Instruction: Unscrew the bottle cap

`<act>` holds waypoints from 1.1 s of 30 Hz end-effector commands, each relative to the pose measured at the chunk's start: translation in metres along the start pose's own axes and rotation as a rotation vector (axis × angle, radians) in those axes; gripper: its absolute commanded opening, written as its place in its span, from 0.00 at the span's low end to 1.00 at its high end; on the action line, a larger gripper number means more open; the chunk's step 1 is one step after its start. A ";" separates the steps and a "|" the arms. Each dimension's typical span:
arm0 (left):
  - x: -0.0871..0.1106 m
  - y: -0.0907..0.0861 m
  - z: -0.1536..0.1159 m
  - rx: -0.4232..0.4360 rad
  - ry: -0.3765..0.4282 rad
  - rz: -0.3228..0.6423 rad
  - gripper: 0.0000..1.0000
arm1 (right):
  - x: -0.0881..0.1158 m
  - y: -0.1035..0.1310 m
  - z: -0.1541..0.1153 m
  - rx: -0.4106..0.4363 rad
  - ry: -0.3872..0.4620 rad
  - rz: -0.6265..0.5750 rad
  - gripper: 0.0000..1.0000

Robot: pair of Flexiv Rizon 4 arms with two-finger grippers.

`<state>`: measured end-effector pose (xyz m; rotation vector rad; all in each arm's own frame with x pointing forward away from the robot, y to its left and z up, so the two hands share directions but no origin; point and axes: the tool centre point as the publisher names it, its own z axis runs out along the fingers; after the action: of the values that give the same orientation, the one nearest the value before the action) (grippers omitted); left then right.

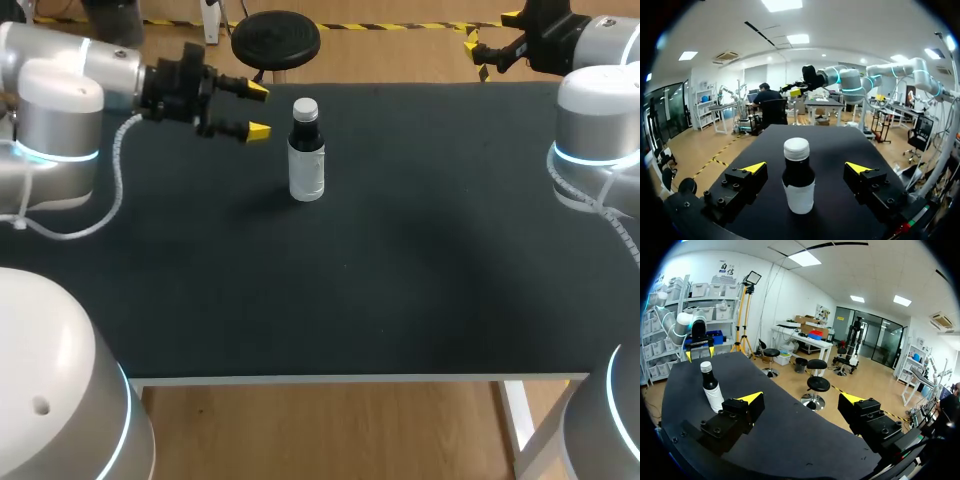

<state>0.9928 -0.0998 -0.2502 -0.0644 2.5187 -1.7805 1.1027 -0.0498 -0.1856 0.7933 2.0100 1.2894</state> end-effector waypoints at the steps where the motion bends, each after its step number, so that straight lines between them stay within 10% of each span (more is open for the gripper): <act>1: -0.015 0.002 0.015 0.000 0.031 0.005 1.00 | -0.001 0.001 0.000 0.002 0.002 0.000 1.00; 33: -0.015 0.019 0.063 -0.025 0.099 -0.053 1.00 | -0.001 0.001 0.000 0.002 0.002 0.000 1.00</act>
<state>1.0089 -0.1478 -0.2857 -0.0476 2.6306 -1.8103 1.1027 -0.0498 -0.1856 0.7933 2.0100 1.2895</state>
